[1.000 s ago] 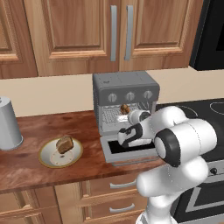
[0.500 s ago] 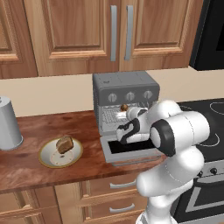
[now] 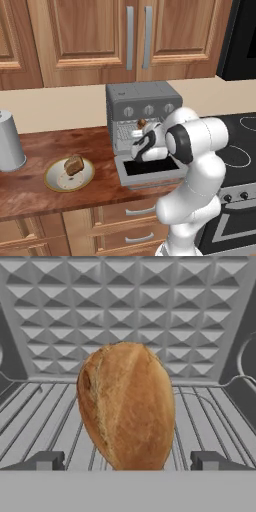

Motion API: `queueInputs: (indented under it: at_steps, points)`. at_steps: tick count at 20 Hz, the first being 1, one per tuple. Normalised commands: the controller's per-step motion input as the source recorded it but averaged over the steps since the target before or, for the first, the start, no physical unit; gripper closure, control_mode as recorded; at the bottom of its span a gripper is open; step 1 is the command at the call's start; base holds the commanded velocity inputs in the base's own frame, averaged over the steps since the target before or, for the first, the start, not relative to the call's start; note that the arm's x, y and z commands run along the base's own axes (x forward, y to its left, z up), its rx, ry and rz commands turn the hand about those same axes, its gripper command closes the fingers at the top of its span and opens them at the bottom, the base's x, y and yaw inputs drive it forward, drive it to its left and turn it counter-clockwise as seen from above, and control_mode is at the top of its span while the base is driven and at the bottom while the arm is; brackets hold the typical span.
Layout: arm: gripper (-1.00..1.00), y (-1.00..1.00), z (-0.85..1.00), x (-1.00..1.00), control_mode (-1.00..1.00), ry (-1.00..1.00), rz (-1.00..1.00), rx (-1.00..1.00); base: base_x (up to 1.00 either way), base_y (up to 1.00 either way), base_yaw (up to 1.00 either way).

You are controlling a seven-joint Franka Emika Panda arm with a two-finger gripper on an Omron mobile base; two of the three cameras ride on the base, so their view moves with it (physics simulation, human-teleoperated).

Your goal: Pick up the heated bread from the toaster oven and place it in the bowl. Then move the bread bowl to the dining counter.

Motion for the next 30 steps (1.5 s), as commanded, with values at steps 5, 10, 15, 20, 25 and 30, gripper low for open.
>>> queueInputs:
  at_steps: [5,10,15,20,25,30]
  points:
    - [-1.0,0.0,-0.37,0.03,-1.0,0.27,-0.01,-0.03,0.0,0.0,0.0]
    - [-1.0,0.0,-0.25,-0.08,-1.0,0.39,-0.02,-0.01,0.0,0.0,0.0]
    - [-1.0,-0.04,-0.24,-0.51,-1.0,0.47,-0.01,-0.04,0.0,0.0,0.0]
    - [-1.0,-0.15,-0.31,-0.85,-1.0,0.5,-0.01,-0.04,0.0,0.0,0.0]
    - [-1.0,-0.24,-0.13,-1.0,-1.0,0.55,-0.02,-0.04,0.0,0.0,0.0]
    - [-1.0,-0.27,0.01,-1.0,-1.0,0.61,-0.02,-0.03,0.0,0.0,0.0]
